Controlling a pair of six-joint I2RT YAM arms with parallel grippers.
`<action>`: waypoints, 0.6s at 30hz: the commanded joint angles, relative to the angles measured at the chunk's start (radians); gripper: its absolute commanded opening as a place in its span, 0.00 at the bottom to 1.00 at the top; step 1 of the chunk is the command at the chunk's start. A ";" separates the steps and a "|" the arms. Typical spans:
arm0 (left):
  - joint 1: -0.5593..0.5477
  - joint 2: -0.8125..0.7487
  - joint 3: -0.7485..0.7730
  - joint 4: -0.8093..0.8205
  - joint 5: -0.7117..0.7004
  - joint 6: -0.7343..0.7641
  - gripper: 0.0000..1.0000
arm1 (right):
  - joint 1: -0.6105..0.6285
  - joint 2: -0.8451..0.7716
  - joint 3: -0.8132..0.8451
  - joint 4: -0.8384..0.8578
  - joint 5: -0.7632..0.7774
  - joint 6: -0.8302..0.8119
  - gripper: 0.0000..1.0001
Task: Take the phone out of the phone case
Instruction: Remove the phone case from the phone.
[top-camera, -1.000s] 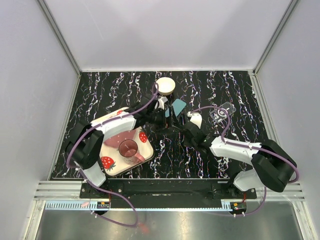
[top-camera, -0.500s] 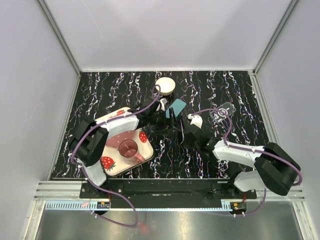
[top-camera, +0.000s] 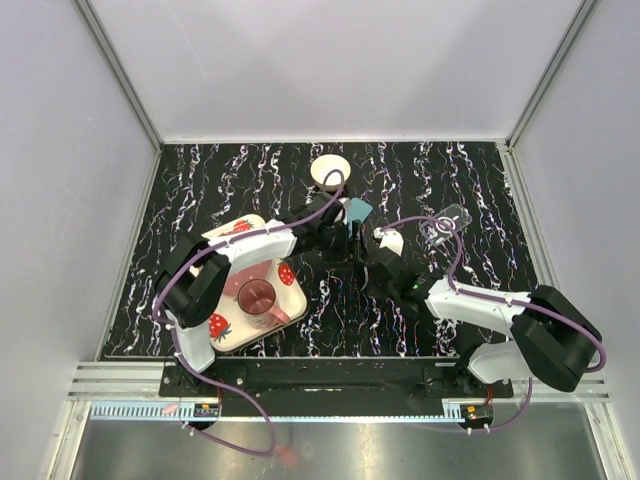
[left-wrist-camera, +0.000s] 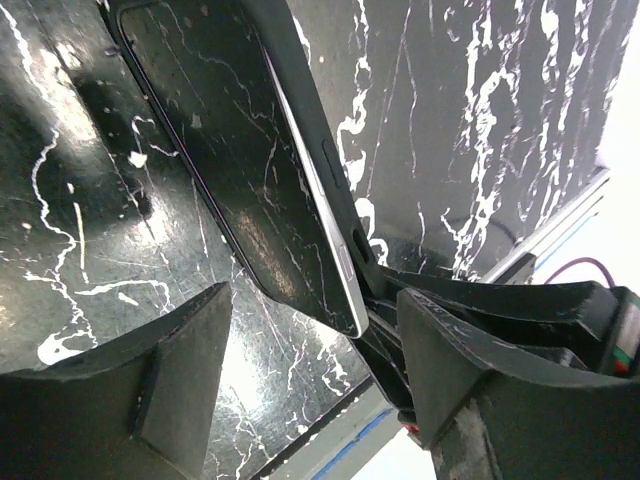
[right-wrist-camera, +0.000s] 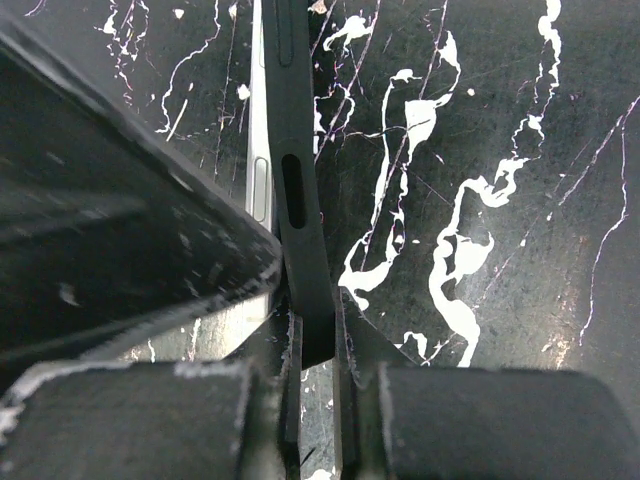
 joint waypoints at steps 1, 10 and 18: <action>-0.028 0.033 0.054 -0.045 -0.061 0.019 0.68 | 0.013 -0.005 0.047 -0.044 -0.016 -0.019 0.00; -0.039 0.052 0.051 -0.042 -0.073 -0.006 0.63 | 0.012 -0.012 0.062 -0.052 -0.017 -0.016 0.00; -0.050 0.062 0.059 -0.044 -0.136 -0.050 0.56 | 0.013 -0.010 0.087 -0.052 -0.005 -0.022 0.00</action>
